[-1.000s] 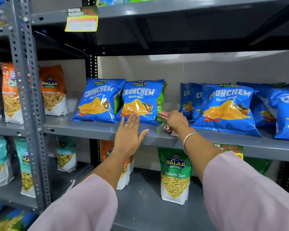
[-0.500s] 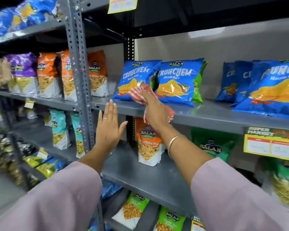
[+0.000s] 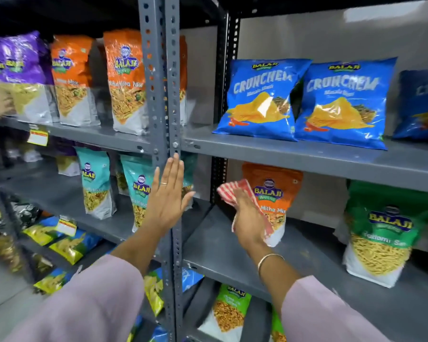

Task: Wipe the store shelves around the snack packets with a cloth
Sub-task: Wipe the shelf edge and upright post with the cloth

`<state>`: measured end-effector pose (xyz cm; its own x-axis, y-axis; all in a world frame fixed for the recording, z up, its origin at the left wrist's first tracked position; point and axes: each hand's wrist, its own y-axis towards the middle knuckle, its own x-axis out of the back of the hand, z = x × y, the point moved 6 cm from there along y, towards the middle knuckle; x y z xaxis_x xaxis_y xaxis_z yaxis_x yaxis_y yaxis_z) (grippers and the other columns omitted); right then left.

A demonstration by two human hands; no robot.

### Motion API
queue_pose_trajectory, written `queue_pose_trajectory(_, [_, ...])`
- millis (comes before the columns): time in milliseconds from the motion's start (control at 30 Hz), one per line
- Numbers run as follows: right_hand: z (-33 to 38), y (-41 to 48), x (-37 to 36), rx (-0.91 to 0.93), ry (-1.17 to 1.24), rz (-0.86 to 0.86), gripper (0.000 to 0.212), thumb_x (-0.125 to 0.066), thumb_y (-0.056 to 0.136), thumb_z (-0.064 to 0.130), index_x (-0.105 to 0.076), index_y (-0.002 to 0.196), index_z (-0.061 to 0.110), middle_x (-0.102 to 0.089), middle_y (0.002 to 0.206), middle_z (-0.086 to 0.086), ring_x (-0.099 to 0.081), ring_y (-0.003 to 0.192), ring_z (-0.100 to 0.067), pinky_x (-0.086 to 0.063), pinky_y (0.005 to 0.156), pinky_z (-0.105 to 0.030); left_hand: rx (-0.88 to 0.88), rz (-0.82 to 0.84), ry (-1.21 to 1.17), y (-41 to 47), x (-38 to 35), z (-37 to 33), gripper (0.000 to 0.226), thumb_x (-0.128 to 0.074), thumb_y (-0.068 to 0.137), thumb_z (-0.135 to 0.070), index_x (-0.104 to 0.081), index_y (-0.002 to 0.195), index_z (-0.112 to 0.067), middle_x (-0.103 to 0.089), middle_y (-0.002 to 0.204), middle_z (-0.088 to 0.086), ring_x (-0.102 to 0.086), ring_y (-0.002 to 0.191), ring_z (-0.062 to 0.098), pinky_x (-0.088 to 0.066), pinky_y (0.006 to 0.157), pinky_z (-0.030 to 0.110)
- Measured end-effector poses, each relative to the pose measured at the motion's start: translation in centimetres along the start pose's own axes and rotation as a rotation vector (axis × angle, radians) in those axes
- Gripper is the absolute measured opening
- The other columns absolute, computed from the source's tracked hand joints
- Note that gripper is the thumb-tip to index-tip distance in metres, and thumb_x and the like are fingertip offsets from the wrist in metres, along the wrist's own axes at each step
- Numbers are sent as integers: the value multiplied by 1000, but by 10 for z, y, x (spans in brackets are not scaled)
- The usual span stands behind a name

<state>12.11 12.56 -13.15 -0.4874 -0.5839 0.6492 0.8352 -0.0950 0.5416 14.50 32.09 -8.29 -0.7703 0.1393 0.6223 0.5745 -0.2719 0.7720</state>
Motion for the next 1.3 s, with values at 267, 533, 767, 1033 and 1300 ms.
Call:
queue_pose_trajectory(267, [-65,-18,-102,-491,3,120,65,-40,87,-9,-41,141,26,-43,144,12,-43,129,-7,-35,85,5,-67,-155,-145,34,-49,25,69,-16,96,-51,4,145,-6,-19,150,24,19,140,18,6,114,37])
queue_pose_trajectory(533, [-102,-35,-191,-700,-275,235,74,-35,90,17,2,152,6,5,162,-10,6,150,-28,3,123,-40,-112,-322,-258,35,-75,27,65,-9,97,-46,23,143,-12,34,149,1,21,139,16,9,115,37])
queue_pose_trajectory(767, [-76,-1,-236,-262,-335,482,69,-39,93,7,-6,153,14,0,163,1,3,150,-19,2,124,-29,-139,-348,-325,34,-79,30,65,-12,96,-44,24,142,-15,36,148,-4,20,139,15,7,115,38])
queue_pose_trajectory(1033, [-46,-29,-188,-208,-152,677,34,-48,97,28,-57,130,31,-63,132,-6,-62,115,-28,-46,87,-26,-113,-327,-308,37,-76,28,68,-17,95,-43,22,144,-15,21,154,9,22,138,14,6,115,38])
queue_pose_trajectory(1300, [-71,34,-158,-282,-9,646,37,-37,101,15,-48,136,10,-52,137,3,-55,101,7,-45,76,3,-87,-336,-304,36,-73,29,77,-34,91,-35,19,143,-14,-19,146,27,20,139,15,4,115,39])
